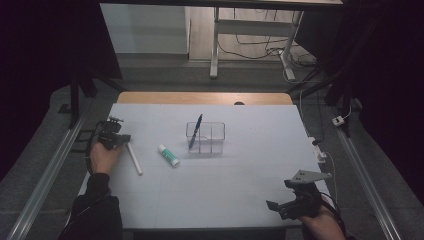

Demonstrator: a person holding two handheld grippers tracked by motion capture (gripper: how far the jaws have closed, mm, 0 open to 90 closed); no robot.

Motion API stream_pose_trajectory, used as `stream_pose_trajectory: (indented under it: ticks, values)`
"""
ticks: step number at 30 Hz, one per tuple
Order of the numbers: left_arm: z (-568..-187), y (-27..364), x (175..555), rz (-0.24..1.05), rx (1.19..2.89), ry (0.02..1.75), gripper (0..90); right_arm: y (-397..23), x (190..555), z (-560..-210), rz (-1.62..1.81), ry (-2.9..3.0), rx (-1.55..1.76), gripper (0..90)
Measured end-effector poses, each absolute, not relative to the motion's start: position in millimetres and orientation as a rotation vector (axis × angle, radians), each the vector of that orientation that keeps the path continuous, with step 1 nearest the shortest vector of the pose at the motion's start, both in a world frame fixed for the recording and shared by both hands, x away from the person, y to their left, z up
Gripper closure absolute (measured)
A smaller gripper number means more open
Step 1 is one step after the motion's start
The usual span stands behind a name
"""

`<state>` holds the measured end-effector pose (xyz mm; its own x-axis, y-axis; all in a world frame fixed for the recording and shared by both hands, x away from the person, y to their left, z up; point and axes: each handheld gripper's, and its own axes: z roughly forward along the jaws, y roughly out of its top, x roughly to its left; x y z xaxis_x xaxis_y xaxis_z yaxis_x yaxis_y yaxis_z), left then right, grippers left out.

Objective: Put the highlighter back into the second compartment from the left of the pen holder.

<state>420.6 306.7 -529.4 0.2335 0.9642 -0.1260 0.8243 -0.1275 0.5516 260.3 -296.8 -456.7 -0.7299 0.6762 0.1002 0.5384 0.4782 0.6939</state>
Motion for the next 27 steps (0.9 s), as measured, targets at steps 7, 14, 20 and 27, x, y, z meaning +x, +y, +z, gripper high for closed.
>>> stream_pose_trajectory:
  ticks: [7,14,20,27]
  values:
    - [-531.3,317.6,416.1,0.324,1.972,1.653,88.4,-296.9,260.4,-456.8,1.093,2.537,1.053,0.0]
    - [-533.4,311.8,417.7,0.304,2.020,1.611,88.4,-296.9,260.2,-456.7,1.090,2.535,1.052,0.0]
    - [-532.7,305.7,418.7,0.290,2.044,1.580,88.4,-296.9,260.2,-456.7,1.091,2.536,1.051,0.0]
    - [-528.8,298.7,430.6,0.305,1.963,1.550,88.1,-296.4,260.4,-456.8,1.086,2.539,1.053,0.0]
